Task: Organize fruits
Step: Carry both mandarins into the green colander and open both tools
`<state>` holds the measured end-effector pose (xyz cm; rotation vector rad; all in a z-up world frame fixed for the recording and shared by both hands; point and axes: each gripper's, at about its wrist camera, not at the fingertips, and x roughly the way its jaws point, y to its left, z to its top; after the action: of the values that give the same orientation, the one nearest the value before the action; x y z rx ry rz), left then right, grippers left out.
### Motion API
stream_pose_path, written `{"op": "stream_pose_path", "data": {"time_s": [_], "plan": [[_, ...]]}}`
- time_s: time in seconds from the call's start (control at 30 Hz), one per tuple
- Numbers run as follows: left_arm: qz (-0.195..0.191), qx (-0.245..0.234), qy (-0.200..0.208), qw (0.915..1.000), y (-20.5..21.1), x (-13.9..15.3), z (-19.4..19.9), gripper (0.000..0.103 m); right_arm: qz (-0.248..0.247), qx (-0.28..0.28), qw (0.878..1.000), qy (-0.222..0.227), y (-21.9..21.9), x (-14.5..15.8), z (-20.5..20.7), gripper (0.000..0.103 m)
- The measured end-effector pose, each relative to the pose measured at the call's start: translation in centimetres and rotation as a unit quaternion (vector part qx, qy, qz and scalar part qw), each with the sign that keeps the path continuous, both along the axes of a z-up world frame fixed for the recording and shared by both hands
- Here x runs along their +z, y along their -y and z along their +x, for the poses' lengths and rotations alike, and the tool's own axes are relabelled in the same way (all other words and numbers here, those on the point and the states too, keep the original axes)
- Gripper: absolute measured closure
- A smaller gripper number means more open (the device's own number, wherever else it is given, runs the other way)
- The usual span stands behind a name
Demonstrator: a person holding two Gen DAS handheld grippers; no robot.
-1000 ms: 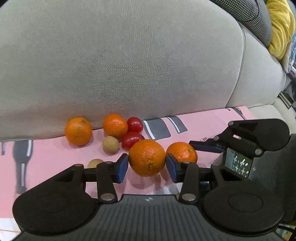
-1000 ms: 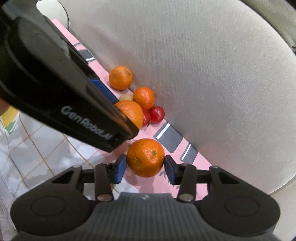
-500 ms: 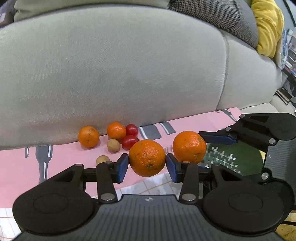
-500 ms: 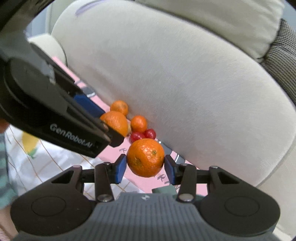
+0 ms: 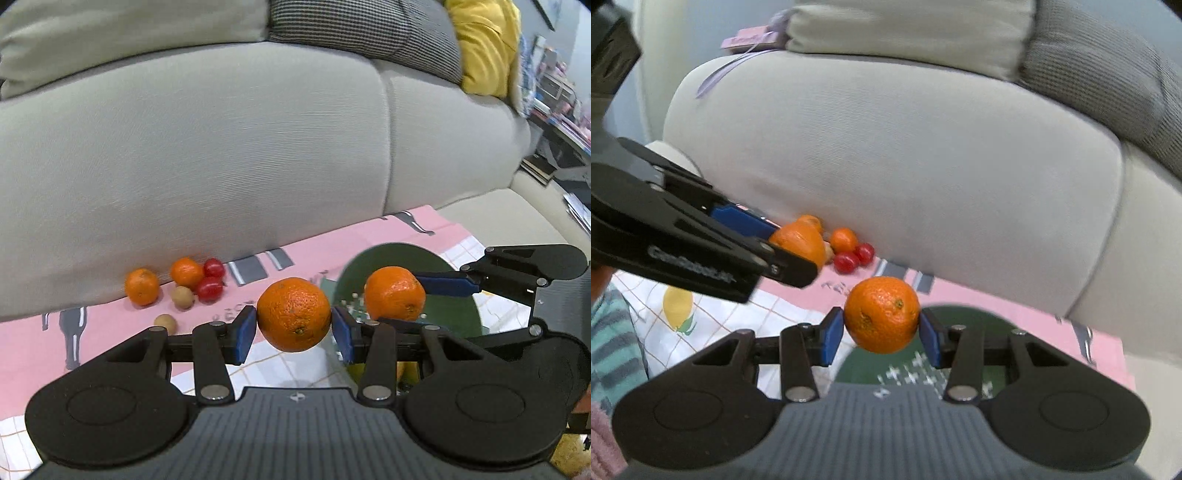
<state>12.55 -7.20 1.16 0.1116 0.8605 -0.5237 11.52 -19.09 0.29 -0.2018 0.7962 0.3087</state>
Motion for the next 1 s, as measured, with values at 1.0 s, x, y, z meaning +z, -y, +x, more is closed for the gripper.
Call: {"op": "stream_pose_path", "data": {"time_s": [1.0], "plan": [[0.108, -0.115, -0.05, 0.9862, 10.4, -5.3, 2.6, 0.053, 0.024, -0.061, 0.995, -0.071, 8.8, -5.5, -0.3, 0.061]]}}
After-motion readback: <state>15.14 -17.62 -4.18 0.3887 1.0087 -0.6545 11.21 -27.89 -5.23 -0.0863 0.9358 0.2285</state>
